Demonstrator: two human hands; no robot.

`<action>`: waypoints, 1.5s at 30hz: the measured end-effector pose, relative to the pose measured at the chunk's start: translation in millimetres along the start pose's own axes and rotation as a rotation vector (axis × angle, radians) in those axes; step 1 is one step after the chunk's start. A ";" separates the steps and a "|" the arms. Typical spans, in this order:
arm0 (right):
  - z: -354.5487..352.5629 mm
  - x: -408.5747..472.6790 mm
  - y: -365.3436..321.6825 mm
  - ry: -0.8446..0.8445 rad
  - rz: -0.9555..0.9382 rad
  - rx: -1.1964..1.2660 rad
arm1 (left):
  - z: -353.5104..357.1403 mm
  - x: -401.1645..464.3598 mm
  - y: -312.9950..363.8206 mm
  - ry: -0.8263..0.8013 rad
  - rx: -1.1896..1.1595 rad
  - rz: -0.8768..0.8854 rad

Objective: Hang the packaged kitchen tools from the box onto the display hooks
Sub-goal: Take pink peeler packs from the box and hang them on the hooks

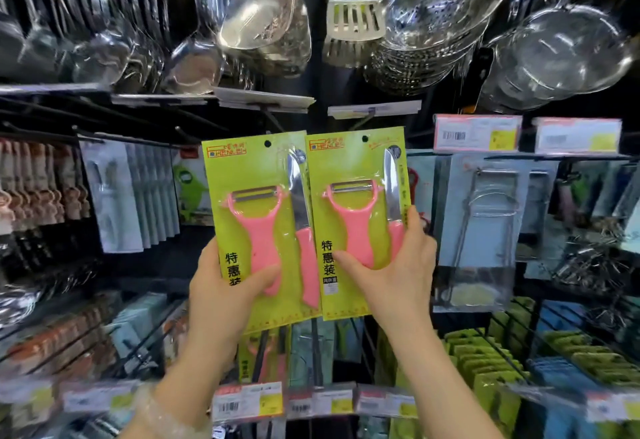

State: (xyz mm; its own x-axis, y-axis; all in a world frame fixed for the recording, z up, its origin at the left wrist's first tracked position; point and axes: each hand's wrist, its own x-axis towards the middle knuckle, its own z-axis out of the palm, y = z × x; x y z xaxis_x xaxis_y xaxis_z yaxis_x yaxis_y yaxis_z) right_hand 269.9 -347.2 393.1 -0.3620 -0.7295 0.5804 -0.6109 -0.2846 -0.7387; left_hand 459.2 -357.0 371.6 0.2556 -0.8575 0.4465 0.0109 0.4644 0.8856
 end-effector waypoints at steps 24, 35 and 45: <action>30.6 -4.5 -5.7 0.051 0.088 0.067 | -28.1 11.3 -11.8 0.043 -0.008 -0.015; 45.7 34.2 10.0 0.039 0.115 -0.141 | -26.2 10.9 -14.5 0.036 -0.010 -0.029; 44.1 -1.5 3.7 -0.150 0.006 0.155 | -3.7 3.4 -25.4 -0.073 -0.006 -0.005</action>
State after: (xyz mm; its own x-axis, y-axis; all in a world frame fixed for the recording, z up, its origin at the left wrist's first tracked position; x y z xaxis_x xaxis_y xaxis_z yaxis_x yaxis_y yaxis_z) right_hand 299.2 -374.6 374.4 -0.2495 -0.8123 0.5272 -0.4897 -0.3639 -0.7923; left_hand 463.4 -370.9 350.1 0.1839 -0.8734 0.4509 0.0182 0.4617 0.8869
